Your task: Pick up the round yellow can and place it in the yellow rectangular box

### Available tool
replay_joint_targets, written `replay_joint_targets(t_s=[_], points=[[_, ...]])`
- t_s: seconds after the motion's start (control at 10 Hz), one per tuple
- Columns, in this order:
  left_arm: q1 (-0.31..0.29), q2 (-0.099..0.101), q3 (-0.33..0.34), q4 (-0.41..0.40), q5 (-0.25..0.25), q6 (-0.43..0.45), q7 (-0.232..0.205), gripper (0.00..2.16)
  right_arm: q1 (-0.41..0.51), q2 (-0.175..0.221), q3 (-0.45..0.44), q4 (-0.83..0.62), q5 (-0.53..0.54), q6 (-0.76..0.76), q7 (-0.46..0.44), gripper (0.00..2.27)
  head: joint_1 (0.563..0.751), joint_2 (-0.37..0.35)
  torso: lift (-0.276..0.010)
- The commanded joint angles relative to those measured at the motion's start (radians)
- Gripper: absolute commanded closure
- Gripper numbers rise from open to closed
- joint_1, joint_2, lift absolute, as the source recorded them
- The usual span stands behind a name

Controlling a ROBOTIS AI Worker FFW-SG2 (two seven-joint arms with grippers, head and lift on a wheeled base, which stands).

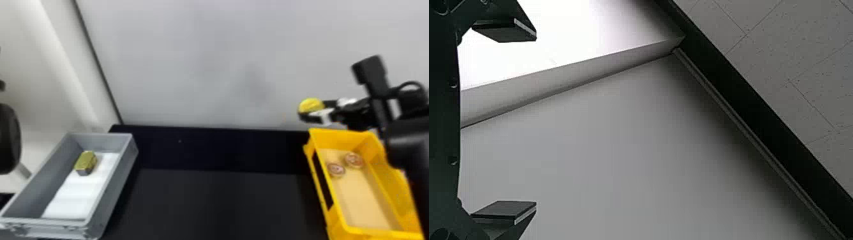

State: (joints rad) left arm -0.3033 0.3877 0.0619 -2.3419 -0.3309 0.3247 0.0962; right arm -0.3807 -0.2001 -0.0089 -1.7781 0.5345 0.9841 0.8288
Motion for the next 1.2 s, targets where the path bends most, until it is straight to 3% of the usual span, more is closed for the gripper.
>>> replay_joint_targets(t_s=[0.0,0.4,0.6,0.8,1.1], points=[[-0.008,0.005,-0.004,-0.002,0.0,0.007,-0.001,0.09,0.019,-0.025,-0.122,-0.027,0.036,-0.002,-0.012,0.87,0.663,0.054,-0.01],[-0.019,0.008,-0.011,-0.004,0.0,0.016,-0.004,0.09,0.102,-0.036,-0.292,0.02,0.052,0.012,-0.052,0.87,0.663,0.054,-0.01],[-0.026,0.01,-0.017,-0.005,0.0,0.022,-0.007,0.09,0.132,-0.036,-0.359,0.075,0.001,0.006,-0.091,0.87,0.663,0.054,-0.01],[-0.031,0.01,-0.017,-0.007,0.0,0.024,-0.007,0.09,0.137,-0.053,-0.401,0.204,-0.198,-0.053,-0.17,0.87,0.663,0.054,-0.01],[-0.04,0.008,-0.02,-0.007,0.0,0.024,-0.01,0.09,0.145,-0.127,-0.347,0.404,-0.544,-0.119,-0.387,0.87,0.663,0.054,-0.01]])
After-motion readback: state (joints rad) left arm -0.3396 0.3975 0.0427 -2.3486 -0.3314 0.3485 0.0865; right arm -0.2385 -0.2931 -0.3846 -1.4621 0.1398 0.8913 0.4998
